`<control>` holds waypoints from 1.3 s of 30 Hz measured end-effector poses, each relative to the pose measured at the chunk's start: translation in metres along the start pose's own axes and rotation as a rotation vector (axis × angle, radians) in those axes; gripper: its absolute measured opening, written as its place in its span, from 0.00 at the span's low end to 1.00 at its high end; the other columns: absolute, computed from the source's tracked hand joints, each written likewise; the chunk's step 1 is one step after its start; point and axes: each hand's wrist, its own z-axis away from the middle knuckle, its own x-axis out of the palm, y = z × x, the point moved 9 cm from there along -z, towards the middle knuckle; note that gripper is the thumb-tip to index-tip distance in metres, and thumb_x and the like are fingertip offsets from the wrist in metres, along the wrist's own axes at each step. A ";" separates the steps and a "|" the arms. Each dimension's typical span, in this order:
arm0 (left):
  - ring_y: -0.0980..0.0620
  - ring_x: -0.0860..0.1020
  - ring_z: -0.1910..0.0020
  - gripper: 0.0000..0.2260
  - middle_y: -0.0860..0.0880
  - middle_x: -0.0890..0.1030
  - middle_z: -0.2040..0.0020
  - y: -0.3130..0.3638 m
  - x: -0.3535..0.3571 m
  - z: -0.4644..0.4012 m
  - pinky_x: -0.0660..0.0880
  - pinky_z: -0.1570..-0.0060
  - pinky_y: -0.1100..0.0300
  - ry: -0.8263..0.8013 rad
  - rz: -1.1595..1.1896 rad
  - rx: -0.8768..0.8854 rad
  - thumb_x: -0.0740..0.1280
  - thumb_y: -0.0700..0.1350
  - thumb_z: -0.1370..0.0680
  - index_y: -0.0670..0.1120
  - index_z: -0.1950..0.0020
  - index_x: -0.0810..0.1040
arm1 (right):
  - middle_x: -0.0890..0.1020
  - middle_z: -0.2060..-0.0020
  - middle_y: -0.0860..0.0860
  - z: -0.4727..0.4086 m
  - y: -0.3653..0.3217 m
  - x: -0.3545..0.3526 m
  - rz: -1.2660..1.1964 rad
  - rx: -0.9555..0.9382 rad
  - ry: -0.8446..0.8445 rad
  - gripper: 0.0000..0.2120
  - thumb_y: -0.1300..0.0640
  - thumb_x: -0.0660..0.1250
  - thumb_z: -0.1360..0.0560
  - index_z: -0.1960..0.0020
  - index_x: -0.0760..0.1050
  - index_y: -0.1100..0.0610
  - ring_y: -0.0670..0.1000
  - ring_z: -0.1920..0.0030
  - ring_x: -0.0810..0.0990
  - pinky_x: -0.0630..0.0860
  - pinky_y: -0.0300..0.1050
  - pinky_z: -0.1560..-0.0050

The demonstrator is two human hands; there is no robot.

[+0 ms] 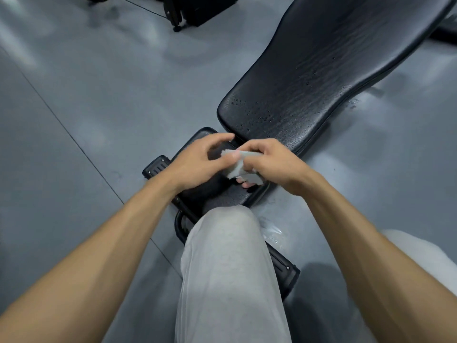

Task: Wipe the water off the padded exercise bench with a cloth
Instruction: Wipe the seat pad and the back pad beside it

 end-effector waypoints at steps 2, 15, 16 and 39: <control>0.57 0.81 0.40 0.21 0.55 0.83 0.39 0.017 0.008 0.000 0.76 0.38 0.57 -0.132 0.060 0.085 0.68 0.60 0.21 0.52 0.32 0.79 | 0.83 0.60 0.59 -0.008 -0.011 0.002 0.004 -0.051 -0.012 0.10 0.70 0.68 0.24 0.43 0.75 0.66 0.52 0.65 0.85 0.82 0.43 0.66; 0.50 0.79 0.66 0.10 0.49 0.82 0.64 -0.065 -0.106 -0.077 0.74 0.63 0.57 0.460 -0.145 -0.311 0.67 0.48 0.22 0.44 0.56 0.84 | 0.82 0.67 0.61 -0.036 0.081 -0.013 -0.240 0.118 0.294 0.05 0.61 0.66 0.19 0.52 0.75 0.62 0.59 0.69 0.85 0.80 0.46 0.73; 0.51 0.83 0.63 0.08 0.49 0.85 0.62 -0.066 -0.106 -0.091 0.79 0.59 0.57 0.433 -0.138 -0.331 0.66 0.46 0.23 0.46 0.55 0.84 | 0.82 0.68 0.61 -0.038 0.081 -0.014 -0.219 0.114 0.302 0.05 0.60 0.66 0.19 0.52 0.75 0.62 0.59 0.70 0.84 0.79 0.46 0.74; 0.36 0.82 0.43 0.12 0.34 0.83 0.45 -0.059 -0.045 -0.154 0.79 0.44 0.47 0.139 -0.314 -0.483 0.62 0.35 0.23 0.32 0.45 0.81 | 0.80 0.71 0.60 -0.034 0.081 -0.016 -0.136 -0.043 0.349 0.04 0.58 0.64 0.19 0.52 0.73 0.58 0.61 0.75 0.83 0.74 0.44 0.79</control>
